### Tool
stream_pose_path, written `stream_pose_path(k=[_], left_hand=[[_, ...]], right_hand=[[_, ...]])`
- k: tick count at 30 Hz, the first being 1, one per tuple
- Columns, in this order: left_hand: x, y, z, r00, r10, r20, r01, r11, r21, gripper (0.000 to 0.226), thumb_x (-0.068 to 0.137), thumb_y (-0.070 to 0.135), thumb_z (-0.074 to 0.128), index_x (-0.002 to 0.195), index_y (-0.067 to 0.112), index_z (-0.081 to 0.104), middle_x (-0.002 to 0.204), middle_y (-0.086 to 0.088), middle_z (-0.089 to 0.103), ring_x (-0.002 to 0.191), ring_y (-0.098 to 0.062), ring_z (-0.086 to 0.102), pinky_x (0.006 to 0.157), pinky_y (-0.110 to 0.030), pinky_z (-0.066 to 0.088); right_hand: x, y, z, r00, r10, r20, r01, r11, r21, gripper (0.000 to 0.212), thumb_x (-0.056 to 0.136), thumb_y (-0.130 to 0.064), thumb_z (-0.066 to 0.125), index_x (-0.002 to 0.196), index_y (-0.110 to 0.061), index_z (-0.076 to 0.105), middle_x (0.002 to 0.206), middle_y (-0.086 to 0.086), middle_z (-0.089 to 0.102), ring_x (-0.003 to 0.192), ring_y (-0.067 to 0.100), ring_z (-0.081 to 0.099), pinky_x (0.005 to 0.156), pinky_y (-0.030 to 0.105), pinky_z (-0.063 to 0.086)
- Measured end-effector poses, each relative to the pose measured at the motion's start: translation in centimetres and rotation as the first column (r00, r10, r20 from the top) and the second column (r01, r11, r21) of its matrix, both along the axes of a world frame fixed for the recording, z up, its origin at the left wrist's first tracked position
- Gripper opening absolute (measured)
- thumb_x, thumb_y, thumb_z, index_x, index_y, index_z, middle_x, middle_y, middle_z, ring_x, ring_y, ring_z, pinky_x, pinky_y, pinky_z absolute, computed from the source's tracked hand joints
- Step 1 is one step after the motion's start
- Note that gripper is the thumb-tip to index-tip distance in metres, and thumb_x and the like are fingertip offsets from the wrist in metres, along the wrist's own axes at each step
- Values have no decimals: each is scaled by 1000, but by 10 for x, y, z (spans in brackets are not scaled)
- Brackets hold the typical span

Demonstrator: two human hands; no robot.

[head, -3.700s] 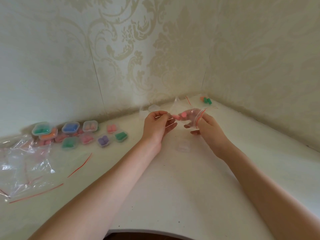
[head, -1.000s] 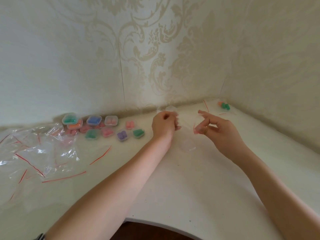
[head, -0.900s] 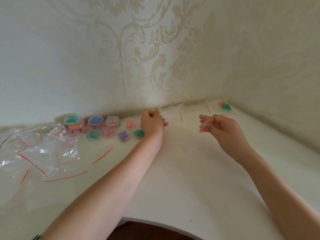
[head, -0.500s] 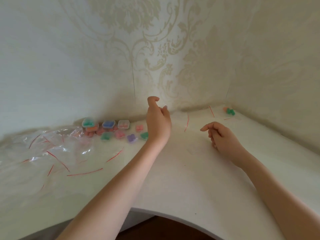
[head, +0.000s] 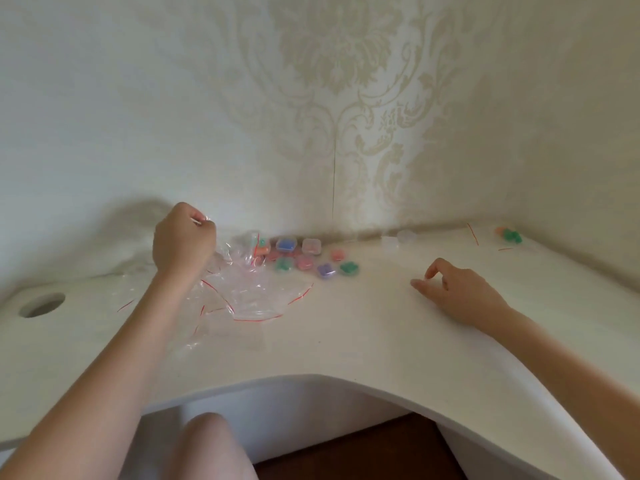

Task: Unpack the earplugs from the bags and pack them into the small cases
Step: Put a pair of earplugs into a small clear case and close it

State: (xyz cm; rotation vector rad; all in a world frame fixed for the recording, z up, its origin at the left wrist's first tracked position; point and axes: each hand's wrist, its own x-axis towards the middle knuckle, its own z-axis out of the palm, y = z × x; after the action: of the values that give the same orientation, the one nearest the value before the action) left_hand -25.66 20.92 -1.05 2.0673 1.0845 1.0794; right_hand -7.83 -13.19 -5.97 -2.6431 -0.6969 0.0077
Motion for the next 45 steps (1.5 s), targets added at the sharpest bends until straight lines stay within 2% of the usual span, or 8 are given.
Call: stream_pose_path(k=[6, 11, 15, 17, 21, 23, 26, 45], left_hand=[[-14, 7, -19, 961, 81, -264, -40, 986, 159, 32, 83, 6, 55, 115, 7, 55, 113, -18, 59, 112, -41, 43, 80, -40, 39], [-3, -14, -12, 990, 99, -97, -52, 913, 405, 28, 82, 1, 56, 109, 7, 60, 107, -18, 59, 108, -41, 44, 80, -43, 36], [22, -60, 0, 950, -302, 84, 218, 829, 515, 16, 80, 0, 54, 92, 7, 62, 89, -12, 64, 84, -30, 57, 74, -37, 42], [40, -101, 5, 834, -520, 184, 485, 850, 204, 6, 89, 10, 55, 88, 9, 61, 85, -10, 65, 64, -12, 62, 65, -32, 49], [75, -168, 3, 532, -809, 249, 694, 248, -676, 43, 100, 42, 38, 92, 6, 59, 77, -10, 66, 65, -18, 65, 72, -36, 58], [90, -177, -6, 374, -800, 470, 655, -131, -744, 43, 101, 39, 34, 94, 5, 59, 70, -5, 64, 60, -13, 64, 74, -34, 57], [111, -180, -23, 303, -705, 641, 615, -368, -697, 37, 99, 32, 40, 102, 1, 60, 79, -9, 70, 64, -12, 68, 81, -34, 55], [145, -178, -49, 415, -610, 675, 671, -295, -680, 27, 83, 9, 64, 109, 3, 65, 99, -16, 69, 79, -17, 71, 75, -24, 58]], right_hand=[[-10, 20, 5, 1000, 2, 7, -2, 1000, 14, 42, 84, -61, 53, 92, -20, 48, 73, 3, 54, 62, 17, 50, 52, 29, 35], [-23, 30, 0, 993, 67, 95, -55, 992, -118, 46, 85, -65, 48, 95, -21, 39, 82, -4, 51, 73, 16, 50, 58, 31, 37], [-36, 32, 3, 991, 109, 82, -121, 980, 156, 38, 87, -54, 54, 97, -19, 42, 74, -3, 47, 67, 14, 46, 59, 31, 36], [-45, 33, 9, 976, 143, 166, -185, 943, 277, 35, 87, -51, 55, 98, -20, 43, 72, -3, 46, 66, 12, 44, 60, 32, 37], [-53, 31, 16, 931, 153, 330, -267, 903, 336, 35, 86, -45, 59, 106, -19, 46, 78, -6, 49, 76, 14, 45, 63, 32, 39], [-49, 23, 12, 928, 130, 349, -254, 906, 339, 39, 85, -43, 63, 109, -16, 48, 84, -5, 52, 83, 12, 45, 64, 33, 41], [-35, 8, 3, 934, 89, 346, -220, 906, 362, 35, 81, -39, 68, 100, -15, 49, 86, -9, 51, 85, 10, 46, 65, 28, 38], [-6, -5, 0, 991, 84, 100, -128, 786, 605, 34, 86, -21, 68, 116, -39, 65, 71, -12, 35, 65, 0, 38, 68, 7, 34]])
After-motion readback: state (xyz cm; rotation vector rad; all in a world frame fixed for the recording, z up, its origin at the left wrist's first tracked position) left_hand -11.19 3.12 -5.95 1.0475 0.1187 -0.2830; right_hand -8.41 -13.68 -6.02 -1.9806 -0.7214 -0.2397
